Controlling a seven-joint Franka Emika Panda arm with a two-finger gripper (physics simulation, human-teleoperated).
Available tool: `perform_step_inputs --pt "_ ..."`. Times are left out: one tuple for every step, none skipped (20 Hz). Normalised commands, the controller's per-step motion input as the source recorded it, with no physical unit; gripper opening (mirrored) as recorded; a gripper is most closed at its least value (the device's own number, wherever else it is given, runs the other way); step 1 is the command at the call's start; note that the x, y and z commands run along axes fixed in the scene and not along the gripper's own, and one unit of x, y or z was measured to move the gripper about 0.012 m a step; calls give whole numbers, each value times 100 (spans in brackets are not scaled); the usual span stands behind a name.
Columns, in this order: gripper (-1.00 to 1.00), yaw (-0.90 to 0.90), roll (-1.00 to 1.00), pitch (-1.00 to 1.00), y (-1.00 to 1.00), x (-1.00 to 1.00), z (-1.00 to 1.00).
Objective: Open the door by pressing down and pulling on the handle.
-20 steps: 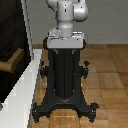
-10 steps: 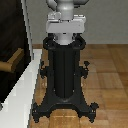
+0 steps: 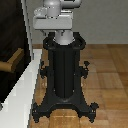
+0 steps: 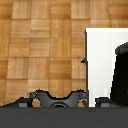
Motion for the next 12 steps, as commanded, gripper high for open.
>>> perform_step_inputs --pt "100 0 0 0 -100 0 0" --pt "100 0 0 0 -100 0 0" --pt "100 0 0 0 0 0 0" --pt "100 0 0 0 -100 0 0" --pt "100 0 0 0 0 0 0" --pt "100 0 0 0 -100 0 0" --pt "100 0 0 0 0 0 0" --pt "100 0 0 0 -100 0 0" --pt "100 0 0 0 0 0 0" --pt "100 0 0 0 -100 0 0" --pt "100 0 0 0 0 0 0" --pt "100 0 0 0 -100 0 0"
